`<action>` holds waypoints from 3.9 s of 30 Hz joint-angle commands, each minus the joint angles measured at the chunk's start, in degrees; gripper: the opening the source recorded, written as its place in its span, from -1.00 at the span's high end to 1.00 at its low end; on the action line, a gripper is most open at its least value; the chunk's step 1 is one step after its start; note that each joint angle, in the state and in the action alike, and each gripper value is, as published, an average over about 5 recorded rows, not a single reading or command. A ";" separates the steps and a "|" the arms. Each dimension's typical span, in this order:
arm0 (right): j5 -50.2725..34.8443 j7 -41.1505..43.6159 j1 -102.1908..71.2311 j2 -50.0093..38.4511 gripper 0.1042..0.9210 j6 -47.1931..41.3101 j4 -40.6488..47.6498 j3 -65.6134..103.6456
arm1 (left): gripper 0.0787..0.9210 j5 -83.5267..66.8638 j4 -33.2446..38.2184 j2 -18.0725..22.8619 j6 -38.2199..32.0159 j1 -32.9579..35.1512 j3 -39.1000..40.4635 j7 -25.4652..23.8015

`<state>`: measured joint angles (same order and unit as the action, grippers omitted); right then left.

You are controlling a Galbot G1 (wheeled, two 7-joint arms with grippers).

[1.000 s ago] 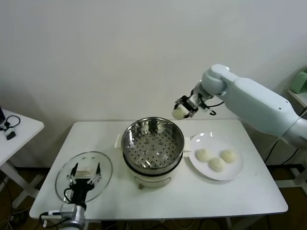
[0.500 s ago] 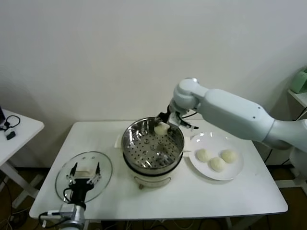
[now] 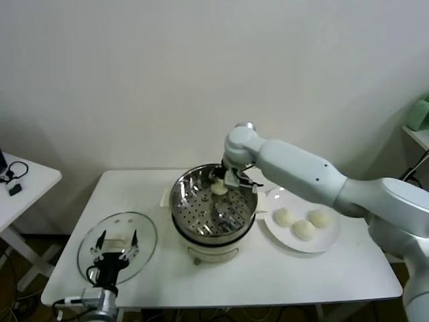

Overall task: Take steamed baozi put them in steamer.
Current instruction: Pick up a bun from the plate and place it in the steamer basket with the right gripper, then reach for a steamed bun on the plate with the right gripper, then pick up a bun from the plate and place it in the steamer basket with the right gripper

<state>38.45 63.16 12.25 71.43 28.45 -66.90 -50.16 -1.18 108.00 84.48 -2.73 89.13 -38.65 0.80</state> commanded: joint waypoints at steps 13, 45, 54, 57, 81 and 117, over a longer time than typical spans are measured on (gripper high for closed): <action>1.39 0.47 -0.96 1.27 -0.73 3.53 0.46 1.60 | -0.77 0.01 -0.14 0.13 0.01 0.19 0.06 0.19; -48.66 8.20 1.69 -28.21 -0.76 -32.66 8.29 -3.11 | -0.77 -1.26 3.69 -1.23 0.86 0.27 0.66 0.12; -35.34 6.83 -11.55 -24.01 -0.76 -29.93 14.11 7.32 | -0.77 -1.13 4.48 -1.08 1.16 1.10 0.53 0.24; -34.15 6.23 -12.94 -22.64 -0.76 -29.93 15.09 8.36 | -0.77 -1.12 4.20 -0.94 1.12 1.20 0.42 0.30; -33.35 3.54 -14.17 -15.52 -0.76 -30.14 21.64 10.87 | -0.77 -1.15 2.75 -0.61 0.82 1.19 0.63 0.37; -40.12 3.05 -10.93 -15.39 -0.37 -32.76 21.28 8.69 | -0.77 -1.75 3.34 -0.38 0.78 1.65 0.21 0.42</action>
<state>2.70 66.26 0.15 56.57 -3.04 -44.18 -40.05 -2.92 111.28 84.09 -1.98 90.76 -38.42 1.25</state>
